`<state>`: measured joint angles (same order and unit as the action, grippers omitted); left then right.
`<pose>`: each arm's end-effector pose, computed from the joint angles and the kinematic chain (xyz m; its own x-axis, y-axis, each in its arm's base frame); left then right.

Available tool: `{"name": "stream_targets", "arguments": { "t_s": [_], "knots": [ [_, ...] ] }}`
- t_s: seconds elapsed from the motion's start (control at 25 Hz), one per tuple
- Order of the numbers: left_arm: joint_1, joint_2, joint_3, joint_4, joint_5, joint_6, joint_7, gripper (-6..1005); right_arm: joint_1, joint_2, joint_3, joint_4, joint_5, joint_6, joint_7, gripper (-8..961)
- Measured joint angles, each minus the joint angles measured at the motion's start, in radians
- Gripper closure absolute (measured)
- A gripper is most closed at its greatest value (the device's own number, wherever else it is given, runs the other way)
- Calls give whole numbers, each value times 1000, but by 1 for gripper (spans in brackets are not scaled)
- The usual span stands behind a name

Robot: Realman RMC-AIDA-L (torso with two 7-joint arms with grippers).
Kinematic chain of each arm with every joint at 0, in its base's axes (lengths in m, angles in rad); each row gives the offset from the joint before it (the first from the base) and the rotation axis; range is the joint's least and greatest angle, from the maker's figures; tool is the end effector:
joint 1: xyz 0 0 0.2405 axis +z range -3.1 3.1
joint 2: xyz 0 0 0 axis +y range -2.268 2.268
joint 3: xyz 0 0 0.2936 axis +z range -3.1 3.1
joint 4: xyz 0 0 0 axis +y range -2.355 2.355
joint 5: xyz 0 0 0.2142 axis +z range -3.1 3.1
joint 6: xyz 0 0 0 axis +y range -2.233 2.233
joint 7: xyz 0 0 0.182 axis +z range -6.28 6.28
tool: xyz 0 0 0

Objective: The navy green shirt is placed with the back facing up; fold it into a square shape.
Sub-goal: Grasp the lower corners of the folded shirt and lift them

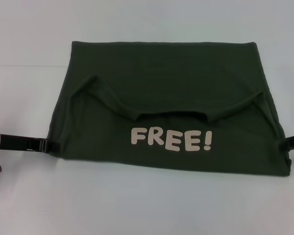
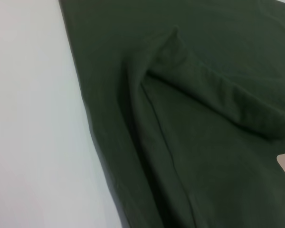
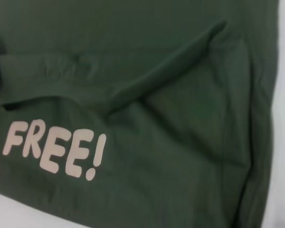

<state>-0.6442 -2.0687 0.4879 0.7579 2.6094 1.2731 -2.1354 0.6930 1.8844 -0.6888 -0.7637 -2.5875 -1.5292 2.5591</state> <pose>-0.3567 0.4095 -0.0199 0.4288 0.8404 0.3314 0.8850 -0.3173 -0.3407 0.3394 0.4123 0.0403 0.1899 -0.9605 -0.2033 -0.9511 -0.1285 -0.2810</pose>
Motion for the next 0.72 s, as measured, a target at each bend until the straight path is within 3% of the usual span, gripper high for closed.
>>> {"name": "stream_targets", "arguments": {
  "t_s": [0.32, 0.72],
  "knots": [
    [-2, 2, 0, 1, 0, 0, 0, 988, 11, 37, -36, 35, -2, 43, -8, 67],
    [-3, 2, 0, 1, 0, 1, -1, 981, 5, 39, -50, 38, -12, 64, -13, 68]
  ]
}}
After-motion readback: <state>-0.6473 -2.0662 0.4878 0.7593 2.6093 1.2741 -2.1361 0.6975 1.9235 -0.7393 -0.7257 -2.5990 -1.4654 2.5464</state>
